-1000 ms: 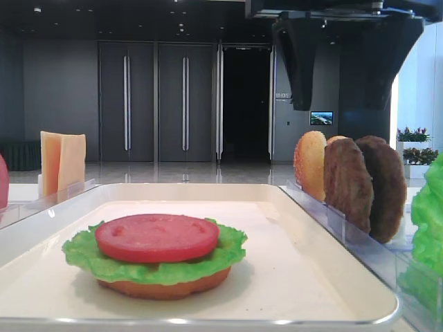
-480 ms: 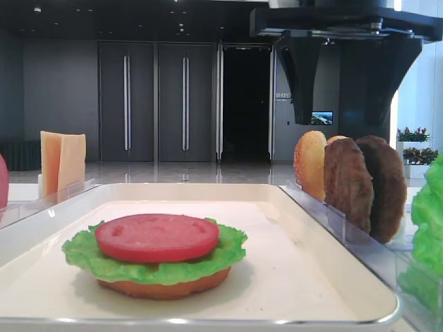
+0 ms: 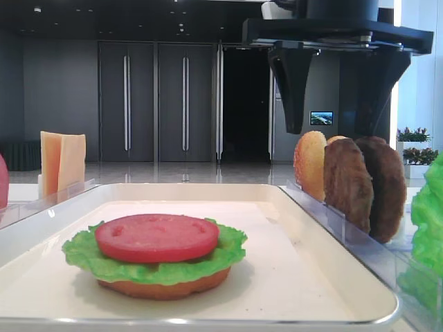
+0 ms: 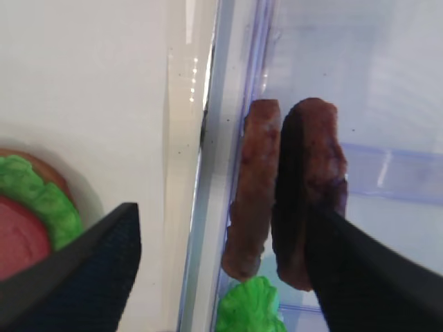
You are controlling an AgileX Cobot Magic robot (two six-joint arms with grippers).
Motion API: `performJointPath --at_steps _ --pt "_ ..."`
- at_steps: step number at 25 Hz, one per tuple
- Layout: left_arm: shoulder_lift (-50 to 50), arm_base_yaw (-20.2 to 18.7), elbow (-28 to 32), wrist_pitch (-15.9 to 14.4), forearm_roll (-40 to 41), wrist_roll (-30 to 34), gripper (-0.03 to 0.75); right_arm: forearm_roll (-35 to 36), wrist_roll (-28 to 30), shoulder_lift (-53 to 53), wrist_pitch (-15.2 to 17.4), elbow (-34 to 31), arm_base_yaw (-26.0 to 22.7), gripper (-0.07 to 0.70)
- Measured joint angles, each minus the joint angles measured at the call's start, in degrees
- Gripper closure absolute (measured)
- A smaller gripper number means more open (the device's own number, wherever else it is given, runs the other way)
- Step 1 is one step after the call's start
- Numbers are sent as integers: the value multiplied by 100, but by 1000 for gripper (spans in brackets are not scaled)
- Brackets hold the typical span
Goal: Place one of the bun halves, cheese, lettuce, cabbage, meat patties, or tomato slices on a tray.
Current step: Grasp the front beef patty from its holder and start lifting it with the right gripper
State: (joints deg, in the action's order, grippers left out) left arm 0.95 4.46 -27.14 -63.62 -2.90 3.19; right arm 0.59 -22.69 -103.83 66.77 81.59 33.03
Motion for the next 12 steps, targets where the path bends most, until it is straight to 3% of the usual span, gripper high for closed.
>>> performJointPath --at_steps 12 --pt "0 0 0 0 -6 0 284 225 7 0 170 0 0 129"
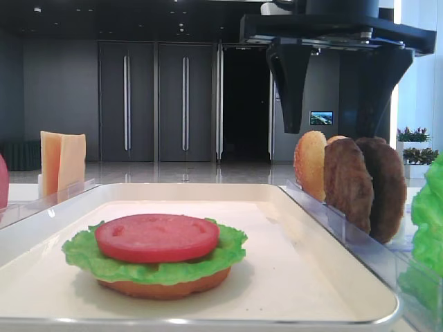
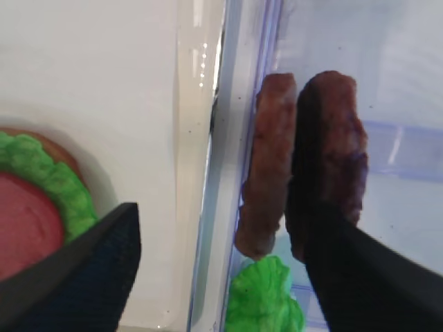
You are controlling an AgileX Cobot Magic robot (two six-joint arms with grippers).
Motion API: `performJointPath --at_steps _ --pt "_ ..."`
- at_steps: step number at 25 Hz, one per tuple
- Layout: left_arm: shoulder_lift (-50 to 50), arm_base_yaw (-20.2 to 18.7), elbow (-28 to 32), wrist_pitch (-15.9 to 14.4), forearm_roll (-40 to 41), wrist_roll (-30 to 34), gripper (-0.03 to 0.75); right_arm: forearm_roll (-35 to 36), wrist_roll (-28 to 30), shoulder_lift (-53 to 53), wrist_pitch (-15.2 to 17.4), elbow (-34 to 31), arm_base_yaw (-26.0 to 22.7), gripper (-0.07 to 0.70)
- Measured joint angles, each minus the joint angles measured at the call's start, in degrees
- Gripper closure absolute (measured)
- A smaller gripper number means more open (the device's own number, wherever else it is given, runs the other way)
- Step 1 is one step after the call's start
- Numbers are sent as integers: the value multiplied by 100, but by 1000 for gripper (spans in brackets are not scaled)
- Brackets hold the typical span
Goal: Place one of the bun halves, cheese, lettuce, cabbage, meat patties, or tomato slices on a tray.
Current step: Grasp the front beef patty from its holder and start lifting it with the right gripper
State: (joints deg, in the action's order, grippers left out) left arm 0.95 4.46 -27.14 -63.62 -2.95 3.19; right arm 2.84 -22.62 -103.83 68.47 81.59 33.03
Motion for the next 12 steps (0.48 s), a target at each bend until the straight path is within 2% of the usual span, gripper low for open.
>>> performJointPath --at_steps 12 --pt "0 0 0 0 0 0 284 115 0 0 -97 0 0 129"
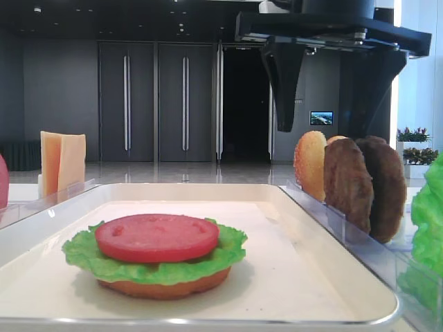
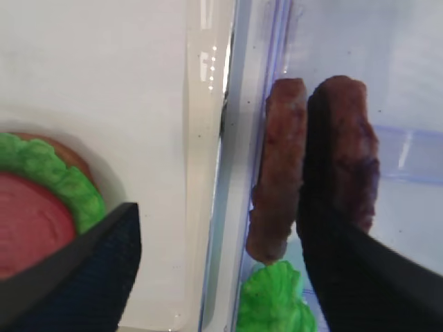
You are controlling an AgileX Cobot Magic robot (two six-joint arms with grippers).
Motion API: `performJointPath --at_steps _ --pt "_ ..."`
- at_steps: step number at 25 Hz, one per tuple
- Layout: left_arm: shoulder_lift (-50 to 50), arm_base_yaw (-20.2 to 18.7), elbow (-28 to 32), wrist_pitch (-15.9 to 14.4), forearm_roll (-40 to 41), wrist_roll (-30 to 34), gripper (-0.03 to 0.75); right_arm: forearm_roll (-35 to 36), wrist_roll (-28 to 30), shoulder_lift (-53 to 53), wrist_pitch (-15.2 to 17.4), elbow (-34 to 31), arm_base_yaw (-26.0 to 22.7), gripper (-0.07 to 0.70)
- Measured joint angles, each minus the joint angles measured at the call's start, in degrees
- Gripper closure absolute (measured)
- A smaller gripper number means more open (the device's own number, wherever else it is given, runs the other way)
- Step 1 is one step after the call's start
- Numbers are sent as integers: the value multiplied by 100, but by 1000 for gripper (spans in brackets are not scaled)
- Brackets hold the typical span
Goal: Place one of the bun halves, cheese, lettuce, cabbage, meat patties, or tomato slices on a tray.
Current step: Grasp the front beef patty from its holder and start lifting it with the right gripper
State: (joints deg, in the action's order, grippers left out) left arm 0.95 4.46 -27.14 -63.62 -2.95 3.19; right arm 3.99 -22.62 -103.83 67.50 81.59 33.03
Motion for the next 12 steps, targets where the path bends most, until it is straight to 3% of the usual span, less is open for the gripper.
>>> performJointPath --at_steps 12 --pt "0 0 0 0 0 0 284 -6 25 -159 38 0 0 129"
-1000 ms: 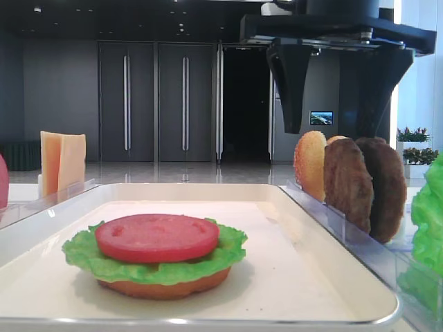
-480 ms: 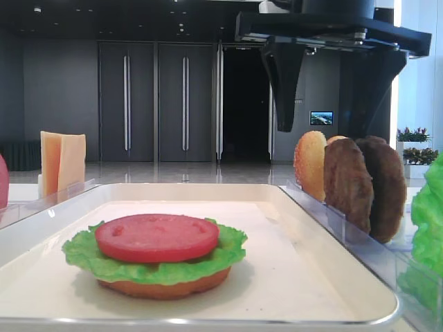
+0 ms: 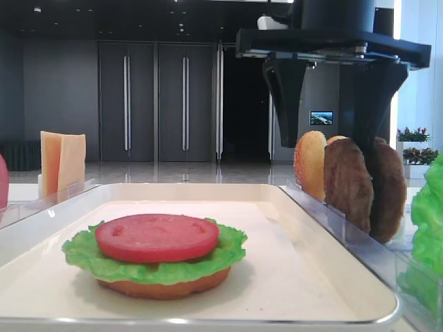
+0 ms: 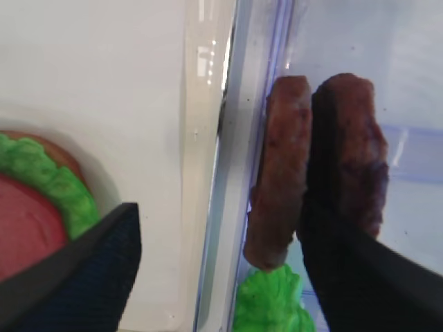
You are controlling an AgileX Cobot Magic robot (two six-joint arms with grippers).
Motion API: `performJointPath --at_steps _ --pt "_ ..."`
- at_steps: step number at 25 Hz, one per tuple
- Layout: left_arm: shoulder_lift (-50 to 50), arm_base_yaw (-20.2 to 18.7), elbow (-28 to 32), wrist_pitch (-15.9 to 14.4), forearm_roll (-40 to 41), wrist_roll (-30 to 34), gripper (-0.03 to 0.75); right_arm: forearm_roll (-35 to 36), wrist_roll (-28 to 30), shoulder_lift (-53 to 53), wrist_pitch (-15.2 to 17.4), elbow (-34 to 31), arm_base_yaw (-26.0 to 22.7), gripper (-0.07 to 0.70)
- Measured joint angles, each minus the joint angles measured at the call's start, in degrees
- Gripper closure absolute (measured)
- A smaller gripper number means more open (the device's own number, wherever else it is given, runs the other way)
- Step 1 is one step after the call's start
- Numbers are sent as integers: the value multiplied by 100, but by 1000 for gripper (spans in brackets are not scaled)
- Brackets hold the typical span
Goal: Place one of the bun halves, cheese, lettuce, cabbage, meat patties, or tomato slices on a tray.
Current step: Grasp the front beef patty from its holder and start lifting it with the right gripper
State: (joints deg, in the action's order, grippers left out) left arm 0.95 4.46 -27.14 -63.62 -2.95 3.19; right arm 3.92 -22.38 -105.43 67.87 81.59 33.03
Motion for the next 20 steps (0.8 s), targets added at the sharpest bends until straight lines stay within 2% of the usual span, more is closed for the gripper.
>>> performJointPath --at_steps 20 --pt "0 0 0 0 0 0 284 -288 71 -118 -180 0 0 165"
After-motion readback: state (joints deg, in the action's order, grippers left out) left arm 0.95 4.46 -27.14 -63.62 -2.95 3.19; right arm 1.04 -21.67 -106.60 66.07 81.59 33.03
